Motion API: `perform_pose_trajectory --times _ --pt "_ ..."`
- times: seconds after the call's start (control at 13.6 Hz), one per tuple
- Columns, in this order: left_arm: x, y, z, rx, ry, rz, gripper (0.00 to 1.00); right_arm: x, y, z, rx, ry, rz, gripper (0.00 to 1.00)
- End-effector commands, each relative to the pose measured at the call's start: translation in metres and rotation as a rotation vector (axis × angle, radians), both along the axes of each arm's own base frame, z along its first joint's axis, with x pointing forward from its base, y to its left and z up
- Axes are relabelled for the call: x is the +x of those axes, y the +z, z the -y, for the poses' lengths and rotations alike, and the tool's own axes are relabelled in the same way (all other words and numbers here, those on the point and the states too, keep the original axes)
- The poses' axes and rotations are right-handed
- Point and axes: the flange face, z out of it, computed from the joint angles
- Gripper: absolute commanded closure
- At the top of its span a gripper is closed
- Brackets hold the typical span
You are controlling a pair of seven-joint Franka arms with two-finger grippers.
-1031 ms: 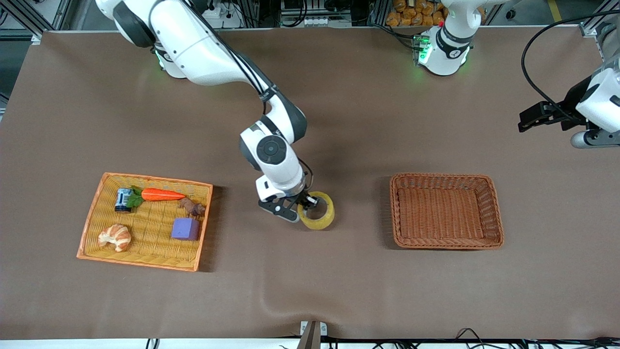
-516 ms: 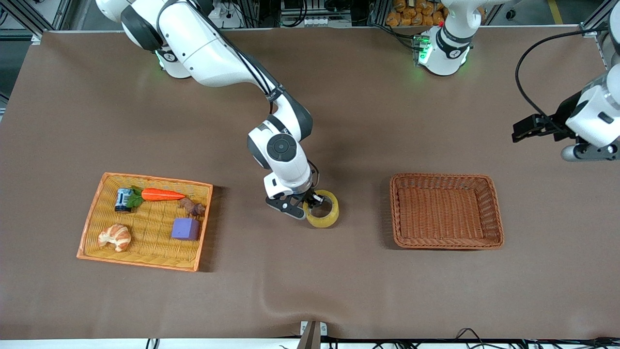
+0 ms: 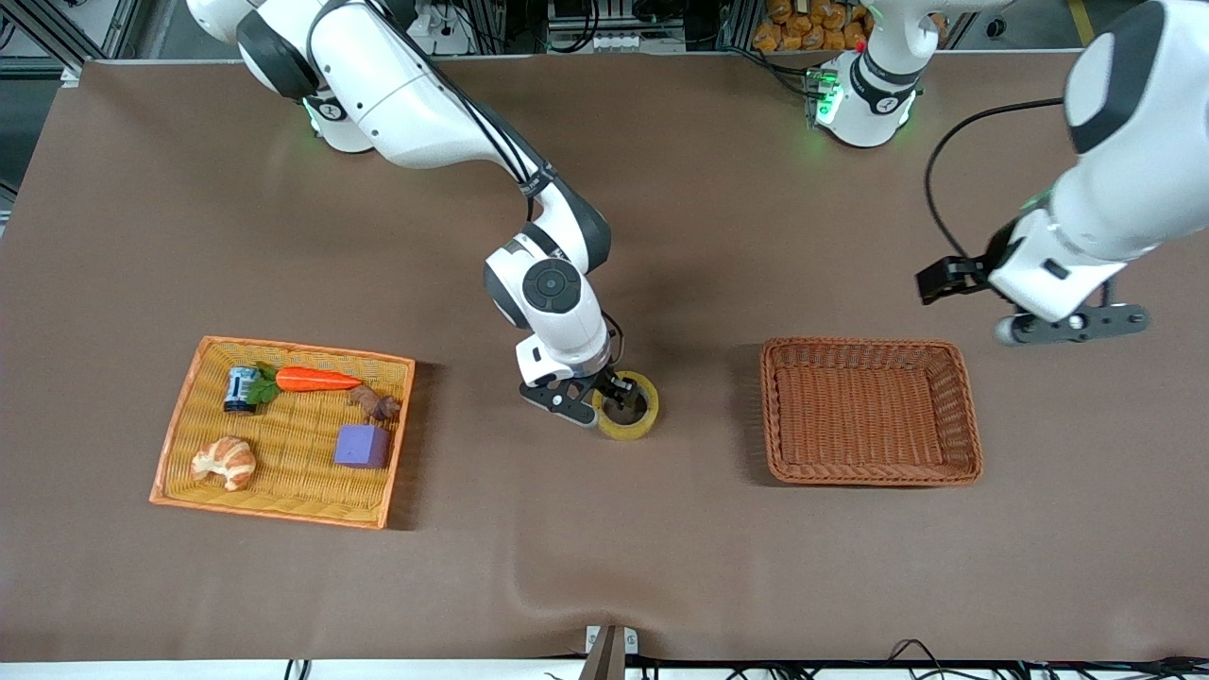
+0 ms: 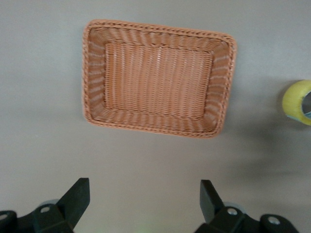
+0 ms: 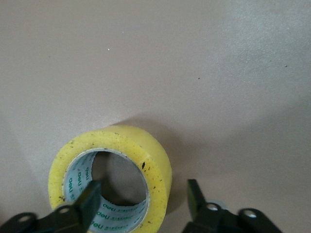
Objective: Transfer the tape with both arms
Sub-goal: 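Set the tape down with the right gripper while the left gripper approaches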
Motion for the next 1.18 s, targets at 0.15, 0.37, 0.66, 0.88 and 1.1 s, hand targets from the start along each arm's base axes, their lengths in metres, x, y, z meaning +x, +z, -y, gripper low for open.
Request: perform_pose_trajectory --times 0.15,0.37,0.66,0.88,1.1 --pt "0.014 -0.060 0.100 -0.007 0.068 0.021 0.00 0.026 0.032 0.023 -0.004 -0.036 0.029 0.00" --pt "0.015 -0.092 0.152 -0.028 0.038 0.020 0.00 0.053 0.068 0.075 -0.048 0.046 -0.007 0.00" --pt "0.017 -0.144 0.215 -0.124 -0.011 0.059 0.00 0.070 0.119 0.159 -0.135 0.204 -0.110 0.00" --pt "0.033 -0.161 0.230 -0.154 -0.015 0.068 0.00 0.071 0.153 0.239 -0.130 0.317 -0.158 0.00" --pt "0.030 -0.203 0.263 -0.176 -0.012 0.079 0.00 0.066 0.192 0.318 -0.077 0.343 -0.170 0.00"
